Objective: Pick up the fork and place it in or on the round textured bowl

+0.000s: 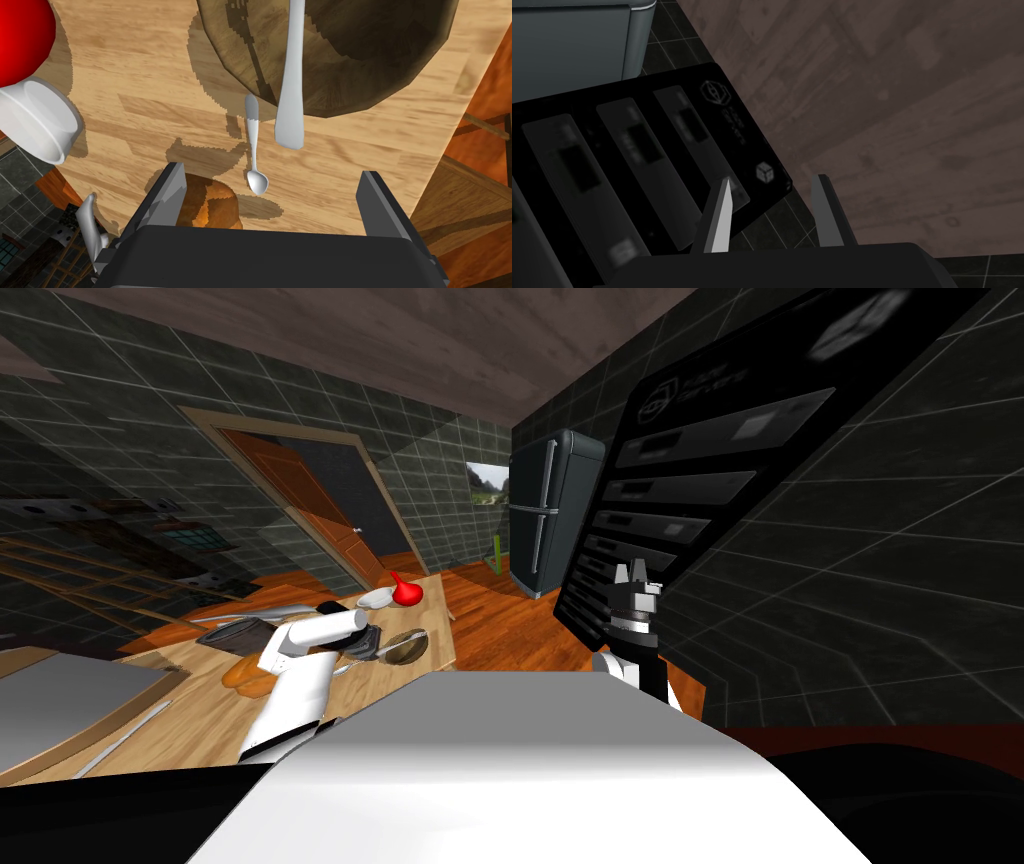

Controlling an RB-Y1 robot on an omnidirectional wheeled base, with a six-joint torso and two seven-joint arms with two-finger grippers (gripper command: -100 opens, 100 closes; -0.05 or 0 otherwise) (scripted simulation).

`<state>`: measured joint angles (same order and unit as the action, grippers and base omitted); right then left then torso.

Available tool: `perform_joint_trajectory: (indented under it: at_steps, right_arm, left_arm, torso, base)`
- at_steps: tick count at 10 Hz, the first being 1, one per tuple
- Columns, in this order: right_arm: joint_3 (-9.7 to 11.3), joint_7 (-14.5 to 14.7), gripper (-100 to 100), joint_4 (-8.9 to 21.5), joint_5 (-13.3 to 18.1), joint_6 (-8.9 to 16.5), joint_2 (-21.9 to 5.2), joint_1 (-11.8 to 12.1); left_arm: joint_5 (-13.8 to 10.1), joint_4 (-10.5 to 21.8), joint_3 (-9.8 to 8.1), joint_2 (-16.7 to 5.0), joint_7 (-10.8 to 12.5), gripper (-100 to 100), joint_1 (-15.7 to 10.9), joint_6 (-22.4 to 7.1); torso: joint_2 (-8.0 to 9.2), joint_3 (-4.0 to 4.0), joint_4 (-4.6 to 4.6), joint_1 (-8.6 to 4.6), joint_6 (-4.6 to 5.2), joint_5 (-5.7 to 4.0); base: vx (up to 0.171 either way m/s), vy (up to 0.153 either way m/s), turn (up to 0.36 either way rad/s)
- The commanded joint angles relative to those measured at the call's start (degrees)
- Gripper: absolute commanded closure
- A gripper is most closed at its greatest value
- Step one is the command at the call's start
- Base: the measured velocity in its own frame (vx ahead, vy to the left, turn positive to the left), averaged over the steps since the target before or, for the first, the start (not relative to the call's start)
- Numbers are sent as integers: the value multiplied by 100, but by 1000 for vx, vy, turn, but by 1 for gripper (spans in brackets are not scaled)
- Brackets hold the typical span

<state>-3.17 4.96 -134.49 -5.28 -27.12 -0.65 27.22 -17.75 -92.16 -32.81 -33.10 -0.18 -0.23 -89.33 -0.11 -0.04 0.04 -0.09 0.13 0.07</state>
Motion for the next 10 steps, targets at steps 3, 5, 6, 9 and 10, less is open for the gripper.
perform_joint_trajectory:
  at_steps: [3,5,6,9,10]
  right_arm:
    - [0,0,0,0,0,0,0,0]
    - [0,0,0,0,0,0,0,0]
    - [0,0,0,0,0,0,0,0]
    - [0,0,0,0,0,0,0,0]
    - [0,0,0,0,0,0,0,0]
  left_arm:
    - [-103,-322,-150,-100,-18,-100,31,-385]
    - [-84,-279,-124,-83,-11,0,23,-333]
    - [-84,-278,-123,-82,-11,0,23,-331]
    - [-84,-278,-123,-82,-11,0,23,-331]
    - [-84,-278,-123,-82,-11,0,23,-331]
  torso:
    - [0,0,0,0,0,0]
    - [0,0,0,0,0,1]
    - [1,0,0,1,0,1]
    - [1,0,0,1,0,1]
    - [1,0,0,1,0,1]
  base:
    - [0,0,0]
    - [0,0,0]
    - [0,0,0]
    - [0,0,0]
    - [0,0,0]
